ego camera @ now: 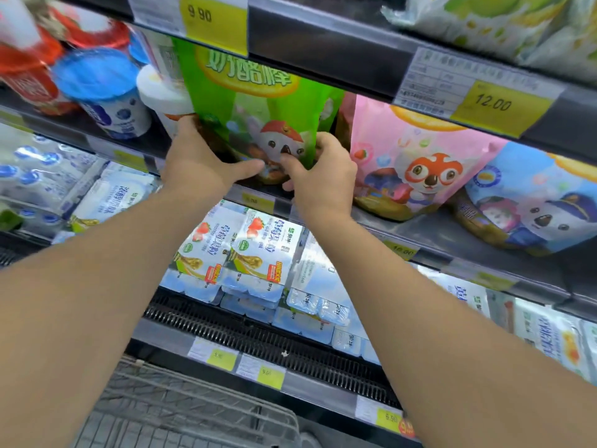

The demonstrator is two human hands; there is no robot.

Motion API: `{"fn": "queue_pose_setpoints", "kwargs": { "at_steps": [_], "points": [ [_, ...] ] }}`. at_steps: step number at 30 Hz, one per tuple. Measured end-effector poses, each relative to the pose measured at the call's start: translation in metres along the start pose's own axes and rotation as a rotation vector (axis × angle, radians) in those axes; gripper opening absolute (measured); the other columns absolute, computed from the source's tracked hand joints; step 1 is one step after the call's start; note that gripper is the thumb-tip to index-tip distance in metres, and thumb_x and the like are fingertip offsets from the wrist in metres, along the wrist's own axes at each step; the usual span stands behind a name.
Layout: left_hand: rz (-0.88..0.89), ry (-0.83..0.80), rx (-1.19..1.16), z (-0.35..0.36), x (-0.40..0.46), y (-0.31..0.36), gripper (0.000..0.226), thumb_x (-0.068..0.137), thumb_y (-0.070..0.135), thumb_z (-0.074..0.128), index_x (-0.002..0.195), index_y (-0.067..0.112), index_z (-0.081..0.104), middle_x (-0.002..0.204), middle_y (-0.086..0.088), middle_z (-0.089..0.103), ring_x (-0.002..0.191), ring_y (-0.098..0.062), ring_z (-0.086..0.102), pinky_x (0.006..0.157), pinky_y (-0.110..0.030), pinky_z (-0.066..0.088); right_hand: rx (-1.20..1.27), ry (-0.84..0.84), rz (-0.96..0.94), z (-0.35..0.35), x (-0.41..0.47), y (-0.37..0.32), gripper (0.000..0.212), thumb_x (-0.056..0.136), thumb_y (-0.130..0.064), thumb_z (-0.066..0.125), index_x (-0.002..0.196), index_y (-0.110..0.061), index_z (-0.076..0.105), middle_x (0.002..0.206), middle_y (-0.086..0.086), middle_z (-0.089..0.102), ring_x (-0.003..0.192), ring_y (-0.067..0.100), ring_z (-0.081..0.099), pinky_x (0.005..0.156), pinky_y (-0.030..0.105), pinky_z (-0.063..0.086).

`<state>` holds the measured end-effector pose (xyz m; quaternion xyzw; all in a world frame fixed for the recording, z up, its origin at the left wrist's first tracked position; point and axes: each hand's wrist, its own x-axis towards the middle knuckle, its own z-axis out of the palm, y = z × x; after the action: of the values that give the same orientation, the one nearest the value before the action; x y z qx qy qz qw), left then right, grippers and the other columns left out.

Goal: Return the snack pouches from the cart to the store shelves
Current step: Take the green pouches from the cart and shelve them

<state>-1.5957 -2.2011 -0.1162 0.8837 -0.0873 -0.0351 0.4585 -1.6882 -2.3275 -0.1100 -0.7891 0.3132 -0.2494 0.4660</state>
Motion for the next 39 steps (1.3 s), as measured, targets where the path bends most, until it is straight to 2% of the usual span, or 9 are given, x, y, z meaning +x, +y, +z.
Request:
{"fn": "queue_pose_setpoints", "kwargs": {
  "at_steps": [4,8,11,14,18,24,30,36,39],
  "points": [
    [-0.042,0.037,0.068,0.004,0.010,-0.001,0.094,0.059,0.048,0.093,0.131,0.012,0.045,0.136,-0.005,0.060,0.129,-0.026,0.056,0.104,-0.041,0.046,0.035,0.027,0.039,-0.001,0.004,0.006,0.018,0.087,-0.022,0.075,0.099,-0.014,0.063,0.086,0.004,0.072,0.050,0.009,0.070,0.050,0.039,0.061],
    [-0.045,0.095,0.006,0.000,-0.004,-0.007,0.094,0.060,0.048,0.093,0.131,0.008,0.047,0.134,-0.010,0.058,0.127,-0.029,0.056,0.106,-0.050,0.048,0.137,0.021,0.156,-0.021,-0.026,0.018,0.045,0.083,-0.025,0.079,0.125,-0.014,0.063,0.106,0.000,0.072,0.080,0.020,0.076,0.069,0.042,0.062],
    [0.156,0.138,-0.025,0.016,-0.052,0.003,0.063,0.075,0.039,0.084,0.117,0.005,0.052,0.118,-0.014,0.055,0.106,-0.031,0.056,0.092,-0.037,0.049,0.240,0.137,0.197,-0.070,-0.062,0.047,0.025,0.082,-0.021,0.080,0.104,-0.021,0.069,0.094,-0.004,0.075,0.069,0.017,0.075,0.051,0.028,0.057],
    [0.377,-0.101,-0.027,0.056,-0.109,0.040,0.040,0.084,0.029,0.077,0.112,0.010,0.056,0.105,-0.002,0.051,0.096,-0.024,0.054,0.084,-0.026,0.041,0.189,0.343,0.228,-0.136,-0.076,0.075,0.020,0.082,-0.020,0.079,0.094,-0.027,0.065,0.092,-0.003,0.073,0.067,0.021,0.073,0.048,0.024,0.053],
    [0.524,-0.438,-0.055,0.116,-0.151,0.095,0.048,0.087,0.032,0.075,0.127,0.012,0.056,0.119,0.000,0.056,0.111,-0.019,0.054,0.097,-0.029,0.043,0.046,0.600,0.250,-0.199,-0.065,0.104,0.038,0.080,-0.028,0.080,0.109,-0.027,0.056,0.107,-0.009,0.064,0.065,0.001,0.064,0.067,0.026,0.054],
    [0.408,-0.665,-0.059,0.172,-0.164,0.142,0.088,0.084,0.035,0.079,0.156,0.013,0.032,0.153,-0.003,0.043,0.137,-0.021,0.047,0.114,-0.040,0.040,-0.011,0.686,0.264,-0.225,-0.034,0.127,0.081,0.073,-0.037,0.083,0.136,-0.008,0.040,0.130,0.010,0.046,0.095,0.026,0.066,0.089,0.042,0.056],
    [0.294,-0.713,-0.092,0.192,-0.166,0.155,0.098,0.078,0.034,0.083,0.155,0.011,0.026,0.154,-0.002,0.045,0.140,-0.023,0.046,0.113,-0.043,0.042,-0.128,0.722,0.292,-0.237,-0.010,0.138,0.048,0.089,-0.029,0.071,0.119,0.002,0.050,0.124,0.020,0.050,0.113,0.028,0.051,0.077,0.013,0.027],
    [0.181,-0.696,-0.193,0.198,-0.161,0.162,0.086,0.080,0.027,0.078,0.150,0.014,0.030,0.145,-0.004,0.053,0.133,-0.024,0.052,0.113,-0.041,0.043,-0.049,0.695,0.365,-0.242,0.004,0.148,0.040,0.093,-0.024,0.063,0.124,-0.003,0.048,0.127,0.018,0.055,0.117,0.038,0.057,0.102,0.048,0.046],
    [0.156,-0.691,-0.207,0.198,-0.160,0.163,0.096,0.079,0.024,0.076,0.158,0.017,0.022,0.151,-0.005,0.043,0.136,-0.019,0.043,0.108,-0.023,0.033,0.069,0.621,0.340,-0.245,-0.001,0.150,0.037,0.094,-0.021,0.062,0.124,-0.006,0.045,0.120,0.017,0.060,0.088,0.025,0.068,0.072,0.035,0.060]
  ]
}}
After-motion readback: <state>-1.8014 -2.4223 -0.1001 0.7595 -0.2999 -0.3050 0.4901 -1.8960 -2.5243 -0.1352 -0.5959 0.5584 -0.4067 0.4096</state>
